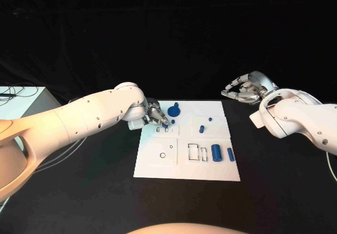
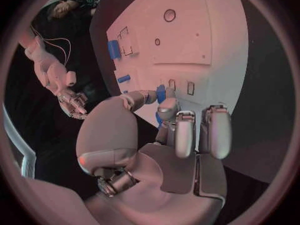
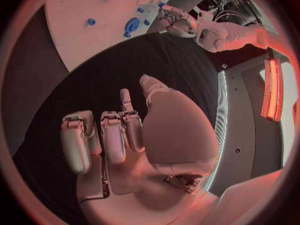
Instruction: Assemble the parts on the task board
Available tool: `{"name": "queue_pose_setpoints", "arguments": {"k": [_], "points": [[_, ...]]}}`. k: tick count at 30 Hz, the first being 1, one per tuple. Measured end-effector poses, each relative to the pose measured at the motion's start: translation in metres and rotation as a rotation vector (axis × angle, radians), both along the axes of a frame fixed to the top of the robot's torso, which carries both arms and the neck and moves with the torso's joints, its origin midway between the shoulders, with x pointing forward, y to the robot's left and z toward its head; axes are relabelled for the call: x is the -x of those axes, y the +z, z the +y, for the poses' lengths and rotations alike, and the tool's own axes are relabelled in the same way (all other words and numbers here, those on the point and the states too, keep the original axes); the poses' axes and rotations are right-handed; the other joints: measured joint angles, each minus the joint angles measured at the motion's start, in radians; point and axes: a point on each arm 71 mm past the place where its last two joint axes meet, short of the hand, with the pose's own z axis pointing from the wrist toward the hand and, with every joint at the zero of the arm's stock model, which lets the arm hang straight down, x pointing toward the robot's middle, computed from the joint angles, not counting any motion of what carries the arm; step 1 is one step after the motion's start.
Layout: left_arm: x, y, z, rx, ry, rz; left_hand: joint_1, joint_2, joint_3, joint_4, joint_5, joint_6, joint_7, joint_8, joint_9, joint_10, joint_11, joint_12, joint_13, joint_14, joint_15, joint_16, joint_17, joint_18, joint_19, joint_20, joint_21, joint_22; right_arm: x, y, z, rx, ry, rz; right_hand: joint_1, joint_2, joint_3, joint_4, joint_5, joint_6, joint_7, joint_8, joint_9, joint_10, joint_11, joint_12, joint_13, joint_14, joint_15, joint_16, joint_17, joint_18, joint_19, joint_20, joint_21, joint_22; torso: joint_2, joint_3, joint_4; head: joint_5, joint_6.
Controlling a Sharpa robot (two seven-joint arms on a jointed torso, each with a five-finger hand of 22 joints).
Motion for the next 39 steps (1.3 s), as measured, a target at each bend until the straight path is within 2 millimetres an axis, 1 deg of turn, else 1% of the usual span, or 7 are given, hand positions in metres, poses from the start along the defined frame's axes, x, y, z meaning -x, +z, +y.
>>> {"name": "queue_pose_setpoints", "arguments": {"k": [10, 17, 20, 28, 32, 39], "points": [[-0.003, 0.000, -0.012, -0.033, -0.013, -0.042, -0.001, -0.001, 0.000, 0.000, 0.004, 0.000, 0.000, 0.000, 0.000, 0.000, 0.000, 0.000, 0.000, 0.000, 0.000, 0.004, 0.000, 0.000, 0.000, 0.000, 0.000, 0.000, 0.000, 0.000, 0.000, 0.000, 0.000, 0.001, 0.000, 0.000, 0.000, 0.000, 0.000, 0.000, 0.000, 0.000, 0.000, 0.000, 0.000, 0.000, 0.000, 0.000, 0.000, 0.000, 0.000, 0.000, 0.000, 0.000, 0.000, 0.000, 0.002, -0.0010, -0.0028, 0.003, 0.000], [-0.005, 0.000, -0.014, -0.063, -0.020, -0.062, -0.001, -0.001, 0.000, 0.000, 0.004, 0.000, 0.000, -0.001, 0.000, 0.000, 0.000, 0.000, 0.000, 0.000, 0.000, 0.004, 0.000, 0.000, 0.000, 0.000, 0.000, 0.000, 0.000, 0.000, 0.001, 0.001, 0.001, 0.002, 0.000, 0.000, 0.000, 0.000, 0.000, 0.000, 0.000, 0.000, 0.001, 0.000, 0.000, 0.000, 0.000, 0.000, 0.000, 0.000, 0.000, 0.000, 0.000, 0.000, 0.000, 0.000, 0.002, -0.0007, -0.0022, 0.004, -0.006], [-0.005, 0.000, -0.014, -0.070, -0.023, -0.067, 0.000, 0.000, 0.000, 0.000, 0.015, 0.006, 0.000, -0.001, 0.000, 0.006, -0.005, 0.000, 0.000, 0.000, 0.000, 0.004, 0.000, 0.000, 0.004, -0.004, 0.000, 0.000, 0.000, 0.000, 0.001, 0.001, 0.001, 0.002, 0.000, 0.000, 0.000, 0.000, 0.000, 0.000, 0.000, 0.000, 0.001, 0.000, 0.000, 0.000, 0.000, 0.000, 0.000, 0.000, 0.000, 0.000, 0.000, 0.000, 0.000, 0.000, 0.002, -0.0001, -0.0019, 0.006, -0.009], [-0.005, -0.002, -0.018, -0.084, -0.034, -0.070, 0.002, 0.001, 0.000, 0.000, 0.015, 0.007, 0.000, -0.004, 0.000, 0.006, -0.005, 0.004, 0.003, -0.002, -0.002, 0.004, 0.000, 0.000, 0.004, -0.004, 0.004, 0.000, 0.000, 0.000, 0.001, 0.001, 0.002, 0.002, 0.000, 0.000, 0.000, 0.000, 0.000, 0.000, 0.000, 0.000, 0.001, 0.000, 0.000, 0.000, 0.000, 0.000, 0.000, 0.000, 0.000, 0.000, 0.000, 0.000, 0.000, 0.000, 0.002, -0.0004, -0.0028, 0.008, -0.013], [-0.006, -0.003, -0.017, -0.091, -0.036, -0.065, 0.002, 0.002, 0.000, 0.000, 0.019, 0.007, 0.000, -0.007, 0.000, 0.006, -0.005, 0.004, 0.003, -0.003, -0.003, 0.004, 0.000, 0.000, 0.004, -0.004, 0.004, 0.000, 0.000, 0.000, 0.002, 0.001, 0.003, 0.003, 0.000, 0.000, 0.000, 0.000, 0.000, 0.000, 0.000, 0.000, 0.001, 0.000, 0.000, 0.000, 0.000, 0.000, 0.000, 0.000, 0.000, 0.000, 0.000, 0.000, 0.000, 0.000, 0.002, -0.0004, -0.0029, 0.008, -0.016], [-0.006, -0.006, -0.014, -0.102, -0.034, -0.056, 0.002, 0.002, 0.000, 0.000, 0.020, 0.007, 0.000, -0.009, 0.000, 0.006, -0.004, 0.004, 0.004, -0.003, -0.003, 0.004, 0.000, 0.000, 0.004, -0.004, 0.004, 0.000, 0.000, 0.000, 0.002, 0.001, 0.003, 0.003, 0.000, 0.000, 0.000, 0.000, 0.000, 0.000, 0.000, 0.000, 0.001, 0.000, 0.000, 0.000, 0.001, 0.000, 0.000, 0.000, 0.000, 0.000, 0.000, 0.000, 0.000, 0.000, 0.001, -0.0003, -0.0017, 0.012, -0.021]]}}
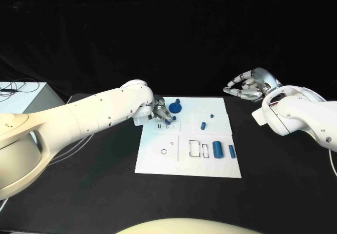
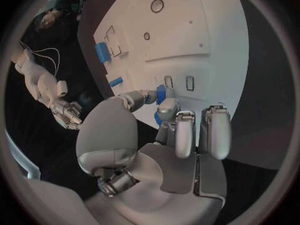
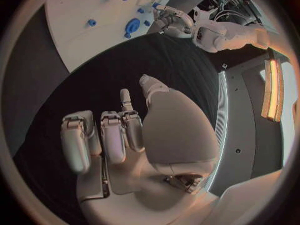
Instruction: Assemble the parts on the task board
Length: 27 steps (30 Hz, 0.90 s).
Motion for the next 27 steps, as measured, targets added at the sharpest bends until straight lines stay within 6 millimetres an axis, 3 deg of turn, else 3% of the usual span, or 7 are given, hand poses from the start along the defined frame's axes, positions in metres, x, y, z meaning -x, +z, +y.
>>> {"name": "queue_pose_setpoints", "arguments": {"k": [6, 8, 27], "points": [[0.000, -0.002, -0.001, -0.007, -0.004, 0.006, 0.000, 0.000, 0.000, 0.000, 0.000, 0.000, 0.000, -0.002, 0.000, 0.001, 0.001, 0.000, -0.003, 0.000, 0.000, 0.000, 0.000, 0.000, 0.000, 0.000, 0.000, 0.000, 0.000, 0.000, 0.002, 0.000, 0.003, 0.001, -0.005, 0.005, 0.000, 0.000, 0.004, -0.003, 0.003, 0.000, 0.002, 0.000, 0.000, 0.000, 0.000, 0.000, 0.000, 0.000, 0.000, 0.000, 0.000, 0.000, 0.000, 0.001, 0.000, -0.0003, 0.0000, 0.002, -0.001], [0.001, -0.004, -0.001, -0.011, -0.006, 0.009, 0.000, 0.000, 0.000, 0.000, 0.000, 0.000, 0.000, -0.002, 0.040, 0.001, 0.001, 0.000, -0.003, 0.000, 0.000, 0.000, 0.000, 0.000, 0.000, 0.000, 0.000, 0.000, 0.000, 0.000, 0.002, 0.000, 0.004, 0.001, -0.005, 0.005, 0.000, 0.000, 0.004, -0.003, 0.003, 0.000, 0.002, 0.000, 0.000, 0.000, 0.000, 0.000, 0.000, 0.000, 0.000, 0.000, 0.000, 0.000, 0.000, 0.001, 0.000, -0.0004, -0.0001, 0.002, -0.002], [0.003, -0.010, 0.002, -0.024, -0.008, 0.021, 0.000, 0.000, 0.000, 0.000, 0.000, 0.000, 0.000, 0.003, 0.040, 0.001, 0.002, 0.000, -0.005, 0.000, 0.000, 0.000, 0.000, 0.000, 0.000, 0.000, 0.000, 0.000, 0.002, 0.000, 0.005, 0.000, 0.010, 0.008, -0.005, 0.005, 0.000, 0.000, 0.004, -0.003, 0.003, 0.000, 0.004, 0.000, 0.000, 0.000, 0.000, 0.000, 0.000, -0.006, 0.000, 0.000, 0.000, 0.000, -0.004, 0.001, 0.001, 0.0003, -0.0006, -0.003, -0.007]]}}
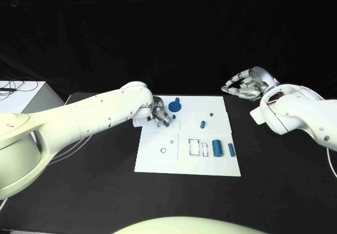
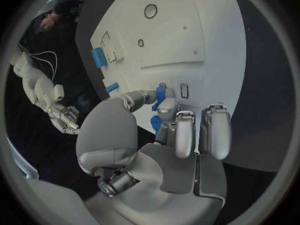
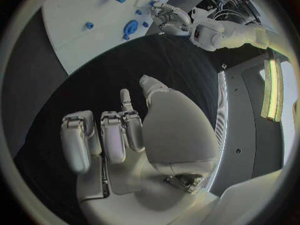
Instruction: Assemble the parts on the task board
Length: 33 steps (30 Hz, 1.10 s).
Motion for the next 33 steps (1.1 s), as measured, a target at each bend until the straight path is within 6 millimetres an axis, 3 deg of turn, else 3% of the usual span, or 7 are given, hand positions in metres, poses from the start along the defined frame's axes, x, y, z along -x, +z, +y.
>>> {"name": "queue_pose_setpoints", "arguments": {"k": [33], "points": [[0.0030, -0.0006, 0.0015, -0.004, -0.012, 0.008, -0.004, 0.004, 0.000, 0.000, 0.003, 0.000, 0.000, -0.007, 0.001, -0.002, 0.002, 0.000, -0.004, 0.000, 0.000, 0.000, 0.000, 0.000, 0.004, -0.004, 0.000, 0.000, -0.0003, -0.0013, 0.0004, 0.003, 0.004, 0.008, 0.000, 0.000, 0.000, 0.000, 0.000, 0.000, 0.000, 0.000, 0.003, 0.000, 0.000, -0.004, 0.000, 0.000, 0.000, 0.000, 0.000, 0.000, 0.000, 0.000, 0.000, 0.000, 0.000, -0.0005, 0.0008, 0.003, -0.007]]}}
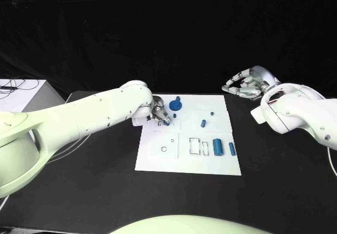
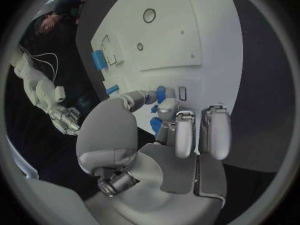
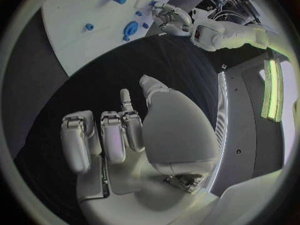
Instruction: Assemble the parts on the task board
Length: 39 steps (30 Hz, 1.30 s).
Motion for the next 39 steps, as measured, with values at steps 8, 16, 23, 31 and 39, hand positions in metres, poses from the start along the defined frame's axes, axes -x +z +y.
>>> {"name": "queue_pose_setpoints", "arguments": {"k": [8, 16, 23, 31, 39], "points": [[-0.0008, -0.0003, -0.0001, -0.001, 0.002, 0.001, 0.000, 0.000, 0.000, 0.000, 0.000, 0.000, 0.000, 0.001, 0.000, 0.000, 0.000, 0.000, 0.000, 0.000, 0.000, 0.000, 0.000, 0.000, 0.000, 0.000, 0.000, 0.000, 0.0000, -0.0002, 0.0002, 0.000, 0.000, 0.001, 0.000, 0.000, 0.000, 0.000, 0.000, 0.000, 0.000, 0.000, 0.000, 0.000, 0.000, 0.000, 0.000, 0.000, 0.000, 0.000, 0.000, 0.000, 0.000, 0.000, 0.000, 0.000, 0.000, 0.0002, 0.0004, 0.000, -0.002], [-0.0021, -0.0008, -0.0028, -0.003, 0.000, 0.004, 0.000, 0.000, 0.000, 0.000, -0.004, 0.000, 0.000, 0.007, 0.017, 0.000, 0.000, 0.000, -0.001, 0.000, 0.000, 0.000, 0.000, 0.000, 0.000, 0.000, 0.000, 0.000, 0.0001, -0.0003, 0.0005, 0.000, 0.001, 0.001, 0.000, 0.000, 0.000, 0.000, 0.000, 0.000, 0.000, 0.000, 0.000, 0.000, 0.000, 0.000, 0.000, 0.000, 0.000, 0.000, 0.000, 0.000, 0.000, 0.000, 0.000, 0.000, 0.000, 0.0004, -0.0002, 0.000, -0.005], [-0.0032, -0.0007, -0.0046, -0.011, -0.006, 0.009, 0.000, 0.000, 0.000, 0.000, 0.000, 0.001, 0.000, 0.008, 0.046, 0.001, 0.000, 0.000, -0.001, 0.000, 0.000, 0.000, 0.000, 0.000, 0.000, 0.000, 0.000, 0.000, 0.0004, -0.0004, -0.0009, 0.001, -0.001, 0.002, 0.000, 0.000, 0.000, 0.000, 0.000, 0.000, 0.000, 0.000, 0.000, 0.000, 0.000, 0.000, 0.000, 0.000, 0.000, 0.000, 0.000, 0.000, 0.000, 0.000, 0.000, 0.000, 0.000, 0.0004, -0.0007, 0.000, -0.010], [-0.0033, -0.0007, -0.0058, -0.021, -0.017, 0.017, 0.000, 0.000, 0.000, 0.000, 0.000, 0.001, 0.000, 0.008, 0.046, 0.004, -0.001, 0.000, 0.004, 0.000, 0.000, 0.000, 0.000, 0.000, 0.004, 0.004, 0.000, 0.000, 0.0005, -0.0004, -0.0014, 0.001, -0.002, 0.003, 0.000, 0.000, 0.002, -0.002, 0.004, 0.000, 0.000, 0.004, 0.002, 0.000, 0.000, 0.000, 0.001, 0.000, 0.000, 0.000, 0.000, 0.000, 0.000, 0.000, 0.000, 0.001, 0.000, 0.0004, 0.0002, -0.002, -0.013], [-0.0033, -0.0008, -0.0078, -0.031, -0.026, 0.022, -0.007, 0.007, -0.005, -0.005, 0.000, 0.006, -0.002, 0.008, 0.046, 0.018, -0.004, 0.008, 0.017, 0.000, 0.000, 0.000, 0.000, 0.000, 0.004, 0.004, 0.000, 0.000, 0.0006, -0.0004, -0.0013, 0.001, -0.002, 0.003, -0.004, -0.004, 0.003, -0.003, 0.004, 0.000, 0.000, 0.004, 0.004, 0.000, 0.000, 0.000, 0.001, 0.000, 0.000, 0.000, 0.000, 0.000, 0.000, 0.000, 0.000, 0.001, -0.001, 0.0011, 0.0005, -0.001, -0.014]]}}
